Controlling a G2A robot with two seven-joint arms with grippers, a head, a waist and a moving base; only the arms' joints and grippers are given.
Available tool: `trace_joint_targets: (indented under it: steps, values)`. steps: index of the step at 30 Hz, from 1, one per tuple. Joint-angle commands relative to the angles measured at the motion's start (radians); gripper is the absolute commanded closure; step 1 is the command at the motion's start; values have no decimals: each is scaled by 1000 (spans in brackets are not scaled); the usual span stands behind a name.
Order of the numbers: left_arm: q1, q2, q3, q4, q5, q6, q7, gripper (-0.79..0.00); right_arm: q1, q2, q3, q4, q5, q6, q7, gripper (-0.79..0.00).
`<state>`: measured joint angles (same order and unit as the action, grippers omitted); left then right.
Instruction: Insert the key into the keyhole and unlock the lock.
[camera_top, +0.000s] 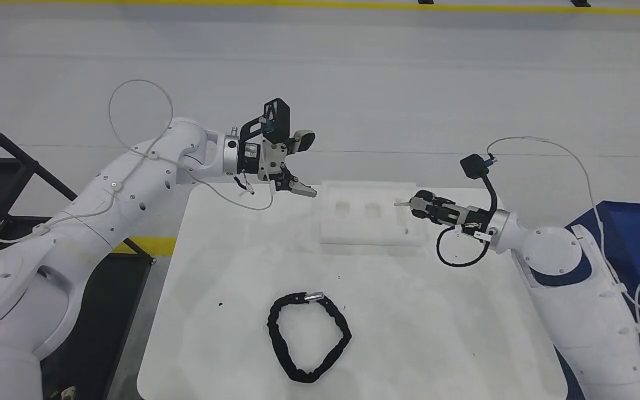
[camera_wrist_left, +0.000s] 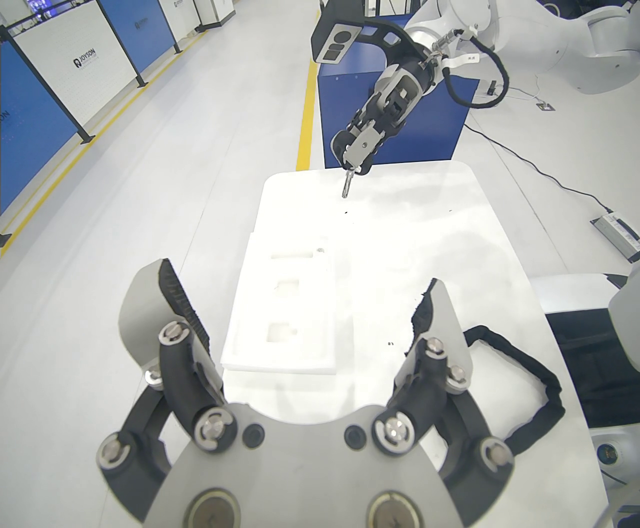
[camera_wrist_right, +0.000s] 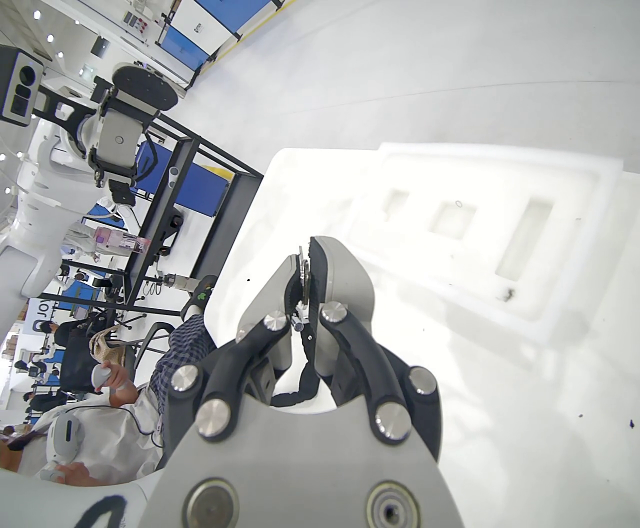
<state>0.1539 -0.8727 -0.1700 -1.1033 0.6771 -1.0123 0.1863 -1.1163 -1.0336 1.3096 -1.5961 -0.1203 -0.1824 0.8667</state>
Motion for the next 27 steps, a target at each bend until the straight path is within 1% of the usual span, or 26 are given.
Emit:
trace_joint_targets:
  steps: [1,3,4,7,10,12,16,19,22,27]
  values:
    - [0,0,0,0,0,0,0,-785,0,0,0,0,0,0,0,0]
    - [2,0,-1,-3,0,5,-1,-785,0,0,0,0,0,0,0,0]
    - [8,1,-8,-17,3,14,-7,-785,0,0,0,0,0,0,0,0]
    - [17,12,-29,-58,58,0,-37,-785,0,0,0,0,0,0,0,0]
    - [65,29,-22,-117,71,0,-12,-785,0,0,0,0,0,0,0,0]
    - [86,41,-6,-135,115,0,-17,-785,0,0,0,0,0,0,0,0]
    - [163,58,0,-178,171,0,0,-785,0,0,0,0,0,0,0,0]
    - [200,65,0,-186,213,0,37,-785,0,0,0,0,0,0,0,0]
    - [232,65,0,-187,291,0,84,-785,0,0,0,0,0,0,0,0]
    - [290,52,0,-144,428,0,137,-785,0,0,0,0,0,0,0,0]
